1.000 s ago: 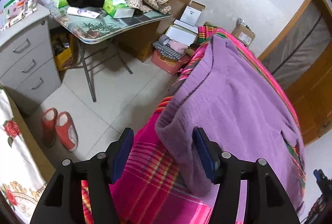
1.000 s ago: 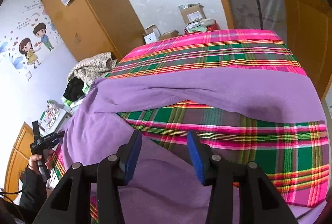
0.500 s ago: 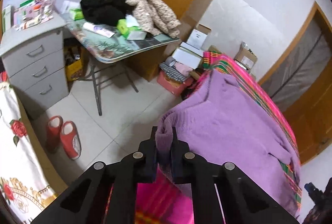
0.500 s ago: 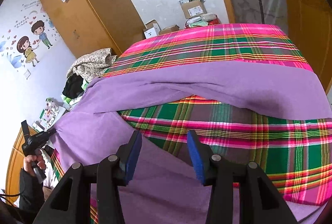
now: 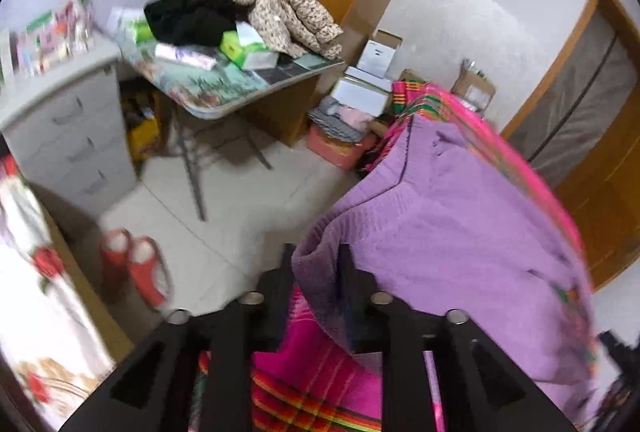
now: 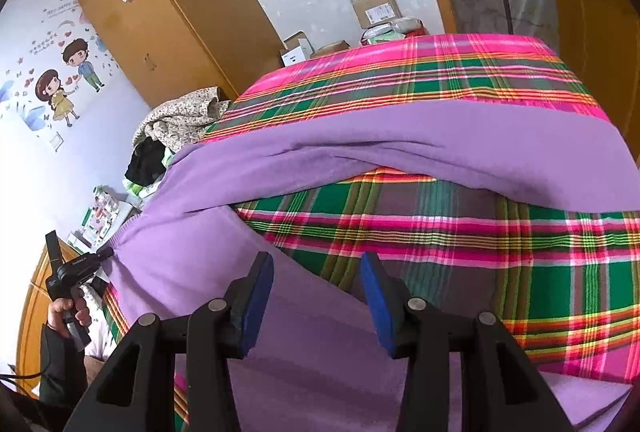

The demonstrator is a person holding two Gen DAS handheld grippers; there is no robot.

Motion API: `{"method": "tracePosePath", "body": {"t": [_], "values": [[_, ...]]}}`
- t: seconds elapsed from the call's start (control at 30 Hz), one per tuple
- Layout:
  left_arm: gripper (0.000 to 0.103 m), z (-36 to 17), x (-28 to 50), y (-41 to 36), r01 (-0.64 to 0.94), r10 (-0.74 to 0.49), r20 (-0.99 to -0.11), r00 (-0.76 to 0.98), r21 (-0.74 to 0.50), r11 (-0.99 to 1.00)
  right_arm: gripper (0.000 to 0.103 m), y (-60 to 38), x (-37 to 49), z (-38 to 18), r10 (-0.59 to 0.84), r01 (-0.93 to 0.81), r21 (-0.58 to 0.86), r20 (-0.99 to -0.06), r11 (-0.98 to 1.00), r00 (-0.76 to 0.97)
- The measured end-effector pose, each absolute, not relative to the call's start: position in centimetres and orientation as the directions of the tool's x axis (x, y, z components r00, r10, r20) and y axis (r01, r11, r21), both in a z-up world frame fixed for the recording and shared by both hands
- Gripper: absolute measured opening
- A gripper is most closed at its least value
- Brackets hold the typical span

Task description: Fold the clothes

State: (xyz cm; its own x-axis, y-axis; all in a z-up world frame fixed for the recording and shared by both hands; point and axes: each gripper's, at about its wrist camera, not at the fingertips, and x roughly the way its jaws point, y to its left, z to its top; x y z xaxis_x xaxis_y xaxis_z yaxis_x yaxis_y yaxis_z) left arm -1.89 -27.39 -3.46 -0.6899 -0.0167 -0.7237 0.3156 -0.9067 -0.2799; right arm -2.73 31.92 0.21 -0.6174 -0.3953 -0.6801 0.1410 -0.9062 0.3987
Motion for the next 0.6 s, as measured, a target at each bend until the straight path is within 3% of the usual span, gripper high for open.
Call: {"method": "tracePosePath", "body": {"t": [0.07,0.17,0.3,0.6], "values": [[0.031,-2.7,-1.9,-27.4,0.327,-0.05,-0.716,-0.697,-0.255,-0.91,0.046,31.8,-2.8,0.0,-0.4,0.143,0.403,-0.68,-0.904,-0.614],[0.043,-1.3,-2.5,-27.2,0.325,-0.082,-0.703,-0.706,-0.22,-0.92,0.046,31.5,-3.0,-0.3,-0.407,0.148,0.406,-0.68,-0.902,-0.61],[0.054,-0.3,-5.7,-25.8,0.247,-0.014,-0.697,-0.716,-0.235,-0.94,0.046,31.5,-3.5,-0.6,-0.412,0.15,0.412,-0.678,-0.899,-0.609],[0.054,-1.8,-16.2,-21.6,0.135,0.085,-0.779,-0.621,-0.213,-0.968,0.046,32.3,-4.2,-1.0,-0.389,0.118,0.409,-0.681,-0.905,-0.62]]}}
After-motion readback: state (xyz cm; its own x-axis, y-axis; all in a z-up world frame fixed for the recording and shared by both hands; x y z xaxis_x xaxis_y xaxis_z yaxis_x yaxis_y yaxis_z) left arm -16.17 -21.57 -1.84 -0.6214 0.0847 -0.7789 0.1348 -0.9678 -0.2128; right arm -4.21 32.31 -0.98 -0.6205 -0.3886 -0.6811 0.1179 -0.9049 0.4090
